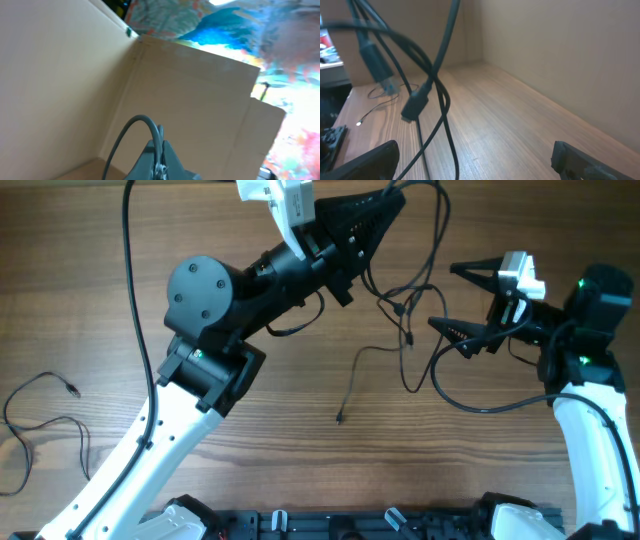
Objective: Untangle cables
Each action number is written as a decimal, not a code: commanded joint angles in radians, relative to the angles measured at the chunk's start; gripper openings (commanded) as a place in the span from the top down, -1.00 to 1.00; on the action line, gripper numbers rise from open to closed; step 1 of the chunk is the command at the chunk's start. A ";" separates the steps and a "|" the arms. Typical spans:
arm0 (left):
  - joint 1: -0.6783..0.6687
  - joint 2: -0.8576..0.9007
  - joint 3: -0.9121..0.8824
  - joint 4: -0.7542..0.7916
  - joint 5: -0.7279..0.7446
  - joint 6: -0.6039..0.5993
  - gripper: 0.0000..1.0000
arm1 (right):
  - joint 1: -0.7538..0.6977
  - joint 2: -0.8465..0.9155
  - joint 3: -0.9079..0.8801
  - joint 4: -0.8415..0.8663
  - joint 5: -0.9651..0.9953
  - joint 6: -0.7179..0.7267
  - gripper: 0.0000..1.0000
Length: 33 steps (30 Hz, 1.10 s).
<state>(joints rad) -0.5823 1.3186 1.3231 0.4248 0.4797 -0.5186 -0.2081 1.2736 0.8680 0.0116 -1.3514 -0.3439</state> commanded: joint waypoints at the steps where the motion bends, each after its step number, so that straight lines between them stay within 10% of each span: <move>1: -0.036 -0.002 0.006 0.014 0.055 -0.021 0.92 | 0.023 0.039 0.000 0.052 -0.213 -0.052 -0.99; 7: -0.148 0.004 0.006 -0.018 0.055 -0.013 0.92 | 0.163 0.045 0.000 0.267 -0.128 0.080 -0.99; 14: -0.230 0.003 0.006 0.035 0.148 -0.023 0.92 | 0.164 0.045 0.000 0.359 0.561 0.509 -0.99; 23: -0.230 -0.037 0.006 0.299 0.219 -0.249 0.92 | 0.163 0.141 0.000 0.309 0.840 0.529 -0.99; 33: 0.253 -0.144 0.006 0.304 0.200 -0.262 0.92 | 0.045 0.214 0.000 0.168 0.859 0.496 -0.99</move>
<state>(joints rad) -0.4568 1.2079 1.3220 0.7372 0.6823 -0.7547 -0.1154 1.4757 0.8627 0.1970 -0.5148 0.1638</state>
